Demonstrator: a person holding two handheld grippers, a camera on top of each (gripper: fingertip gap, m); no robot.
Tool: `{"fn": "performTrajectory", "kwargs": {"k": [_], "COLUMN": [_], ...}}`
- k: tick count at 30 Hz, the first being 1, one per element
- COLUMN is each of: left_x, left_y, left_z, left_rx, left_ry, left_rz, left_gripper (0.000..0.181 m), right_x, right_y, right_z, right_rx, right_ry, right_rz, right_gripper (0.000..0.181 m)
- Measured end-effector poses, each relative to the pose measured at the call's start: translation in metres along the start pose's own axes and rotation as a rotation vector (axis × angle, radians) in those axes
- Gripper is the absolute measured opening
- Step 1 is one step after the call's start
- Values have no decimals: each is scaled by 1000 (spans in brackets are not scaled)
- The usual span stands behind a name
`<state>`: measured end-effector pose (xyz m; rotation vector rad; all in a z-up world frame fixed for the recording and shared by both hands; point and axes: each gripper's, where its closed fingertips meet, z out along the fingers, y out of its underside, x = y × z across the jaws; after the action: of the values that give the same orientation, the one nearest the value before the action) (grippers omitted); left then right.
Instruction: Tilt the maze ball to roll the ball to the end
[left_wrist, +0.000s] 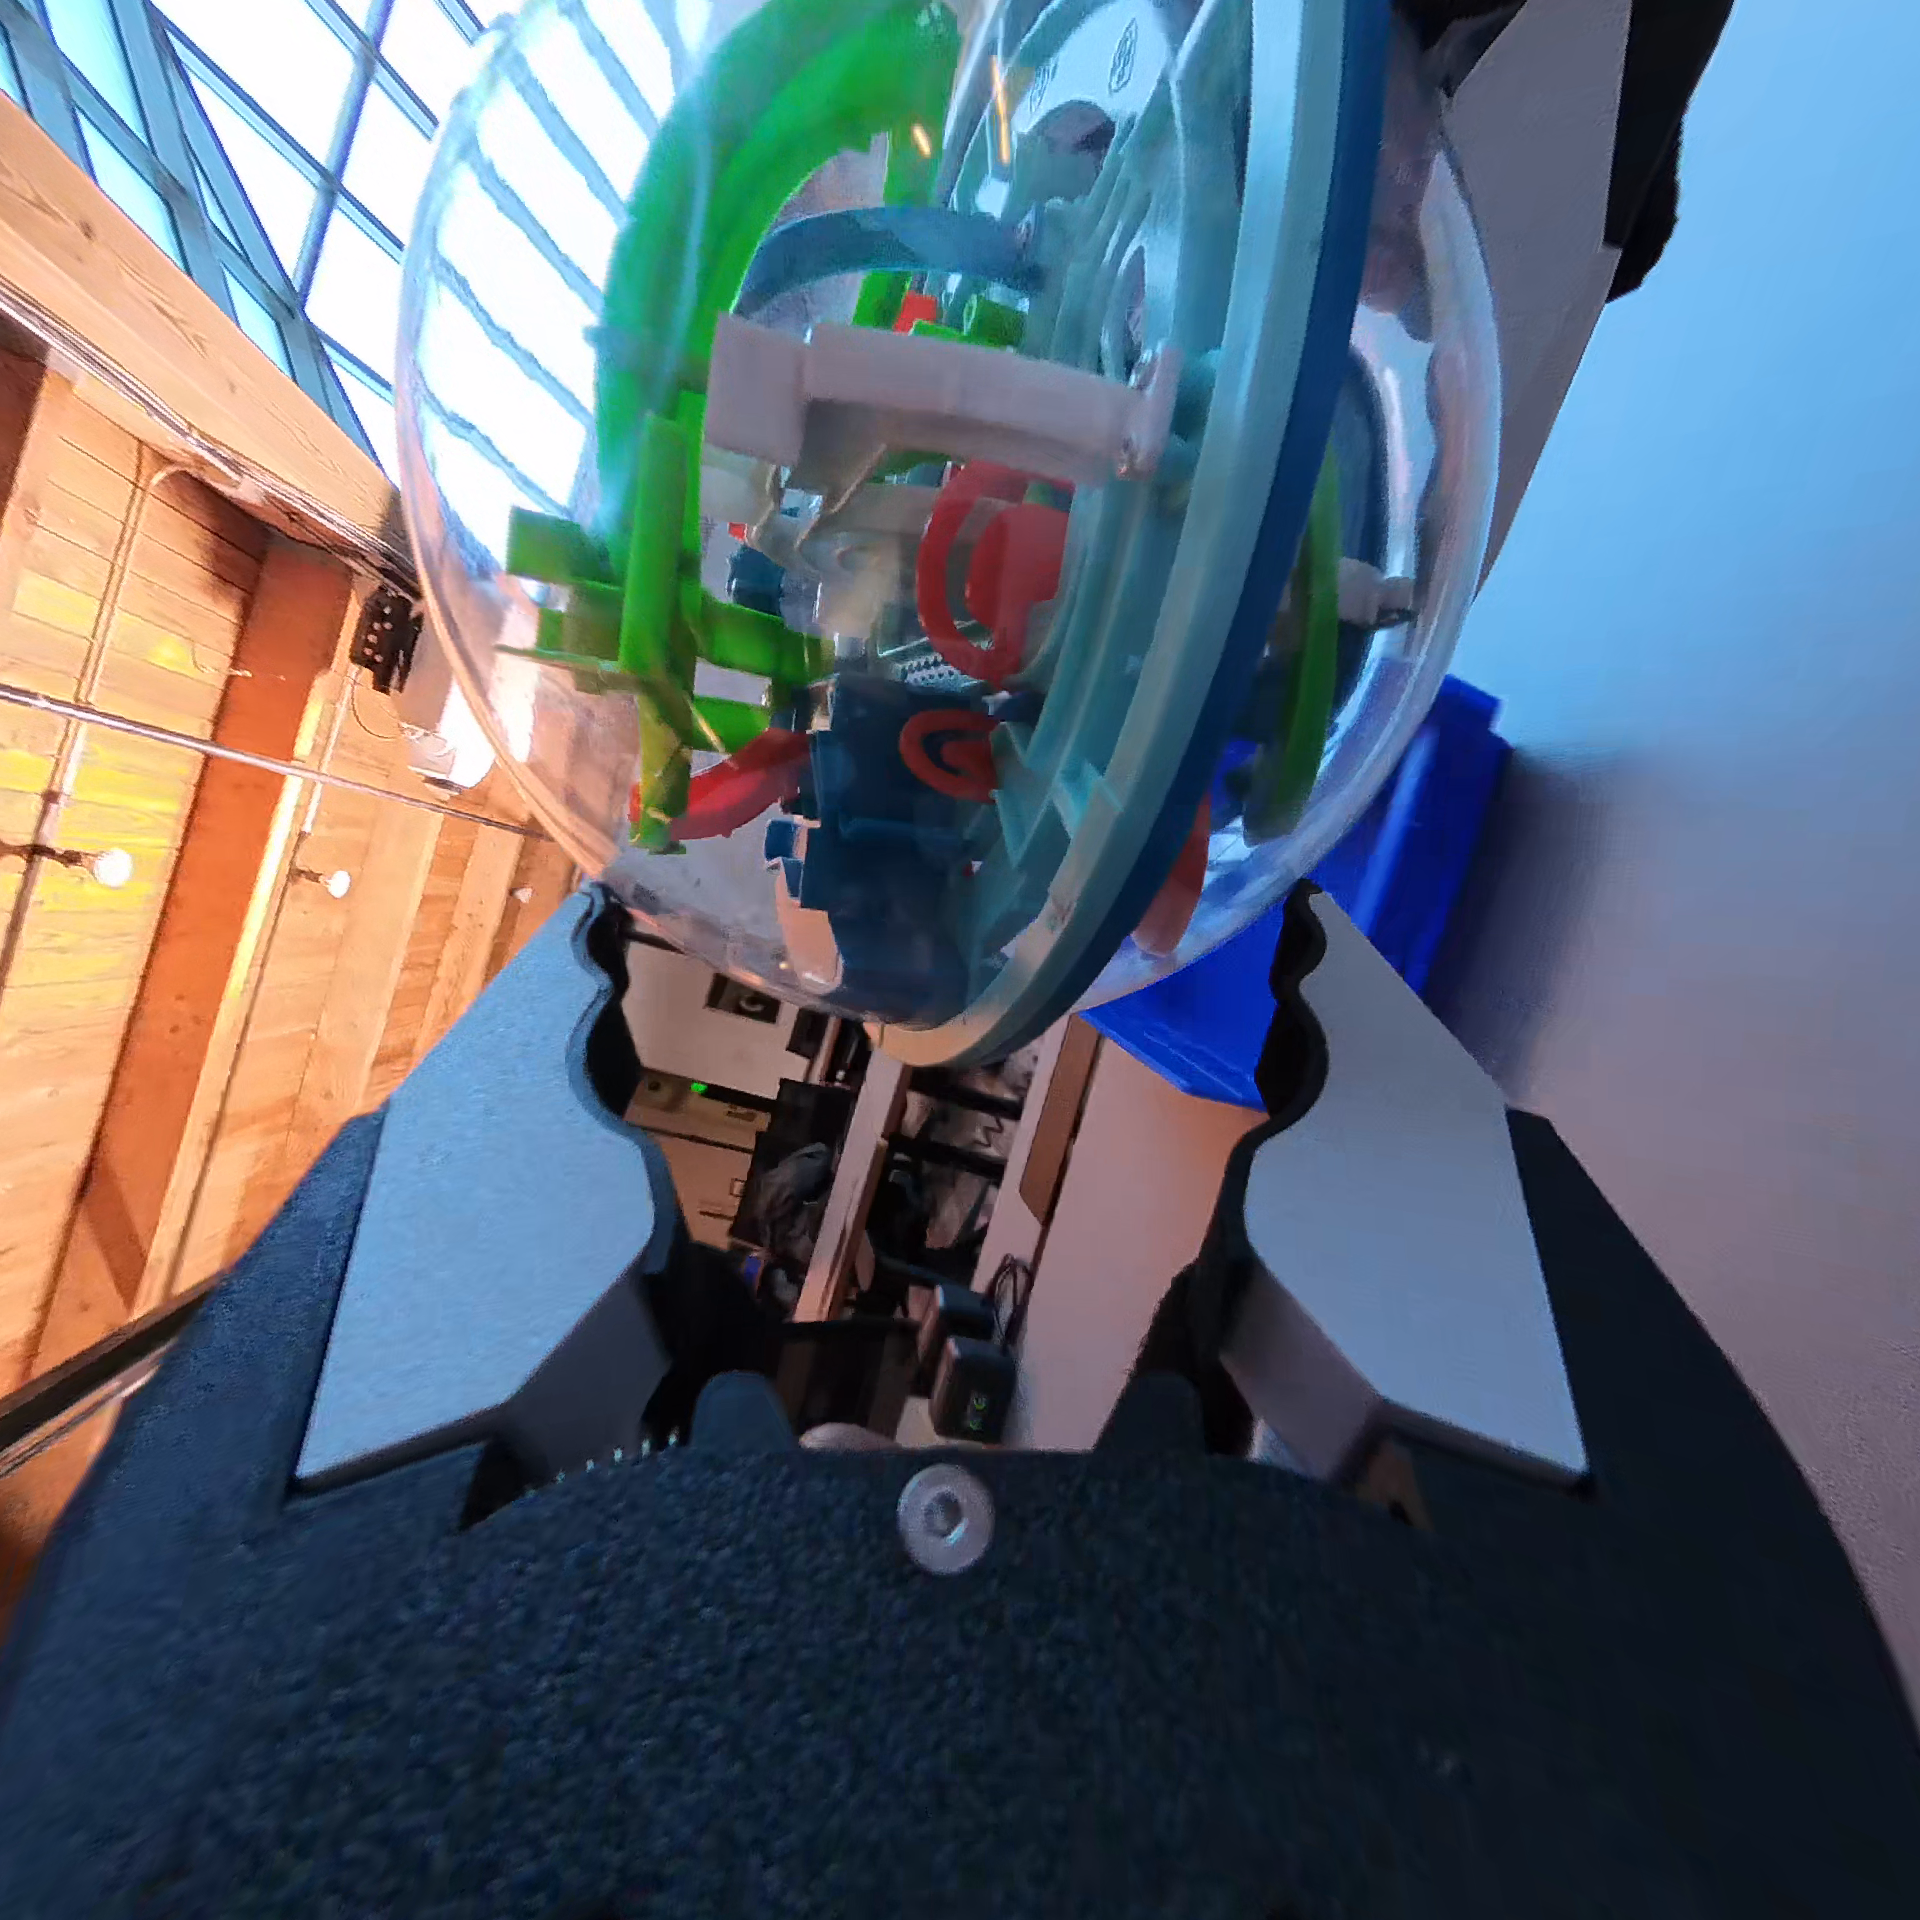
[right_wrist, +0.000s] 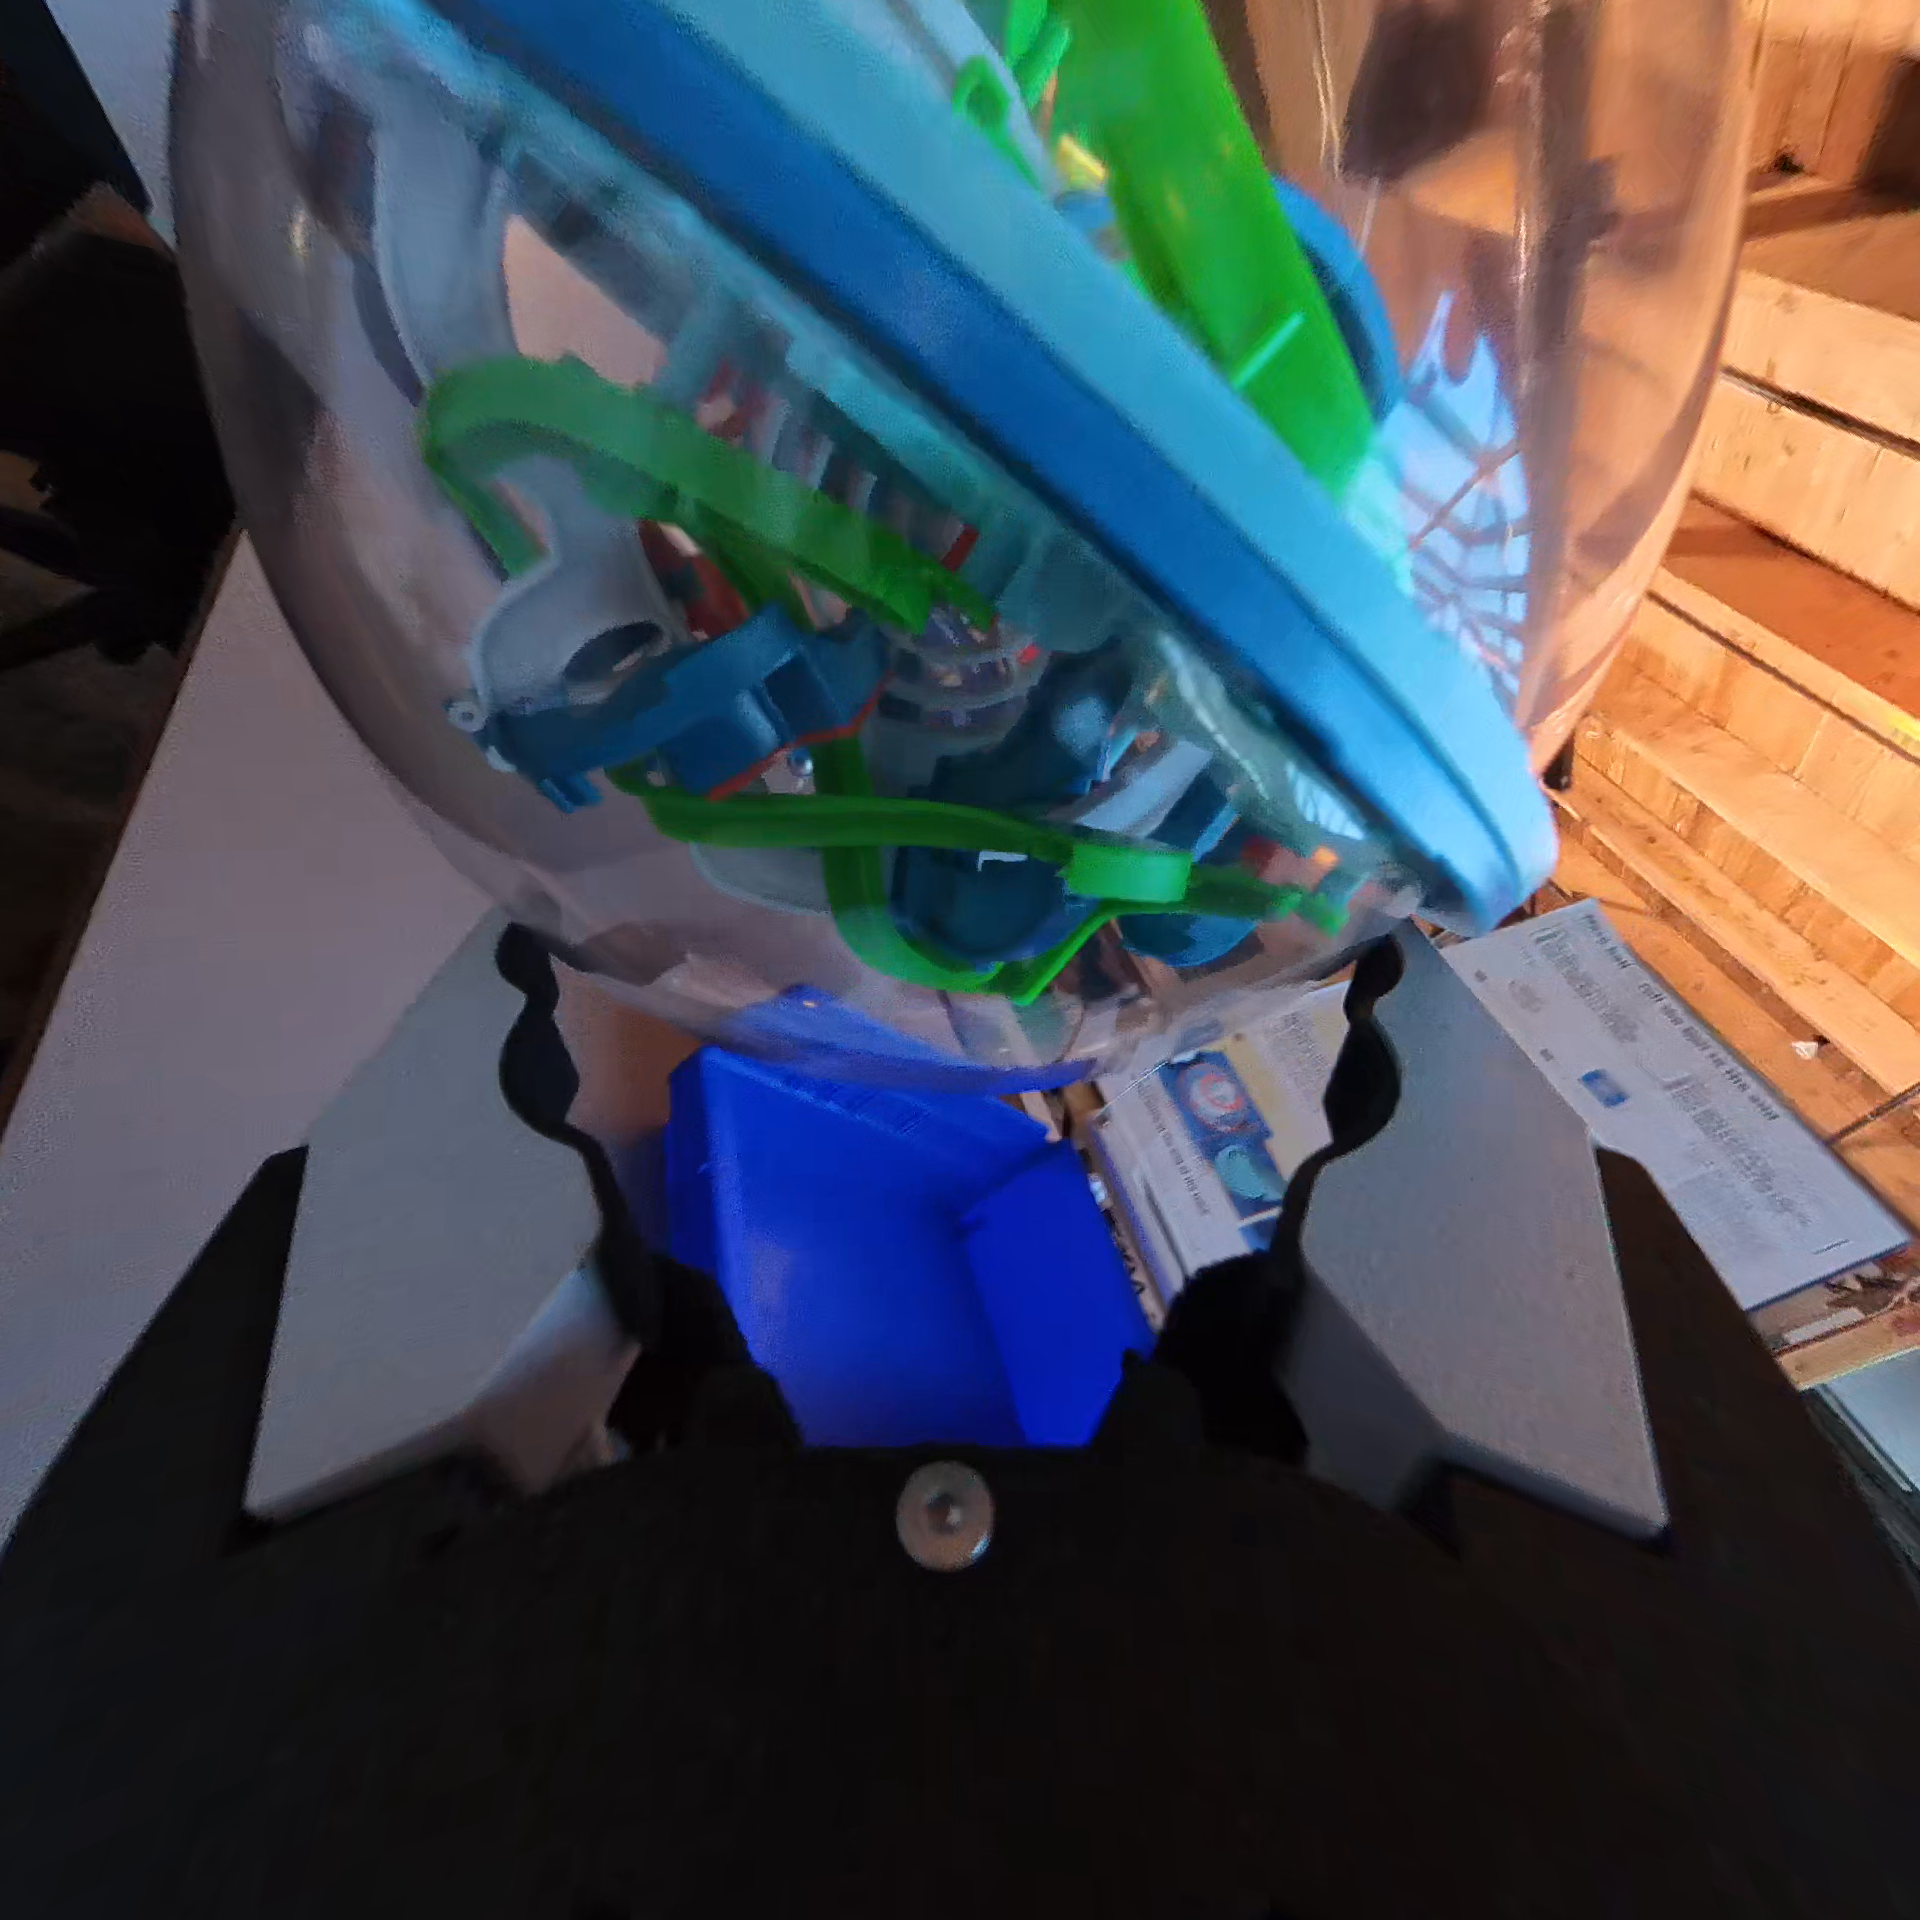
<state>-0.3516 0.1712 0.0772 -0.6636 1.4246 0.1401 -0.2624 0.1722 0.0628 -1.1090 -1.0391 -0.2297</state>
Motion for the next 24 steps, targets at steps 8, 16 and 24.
{"fn": "performTrajectory", "kwargs": {"k": [8,16,24], "left_x": [-141,-282,-335], "left_y": [-77,-152,-178], "left_z": [6,-8,-16], "left_rx": [207,250,251], "left_ry": [52,1,45], "left_rz": [-71,49,50], "left_gripper": [122,122,122], "right_x": [124,238,275], "right_y": [-106,-217,-259], "right_z": [-24,-45,-49], "right_rx": [-75,-240,-298], "right_ry": [24,168,196], "right_rz": [17,-81,-44], "right_gripper": [146,147,147]}}
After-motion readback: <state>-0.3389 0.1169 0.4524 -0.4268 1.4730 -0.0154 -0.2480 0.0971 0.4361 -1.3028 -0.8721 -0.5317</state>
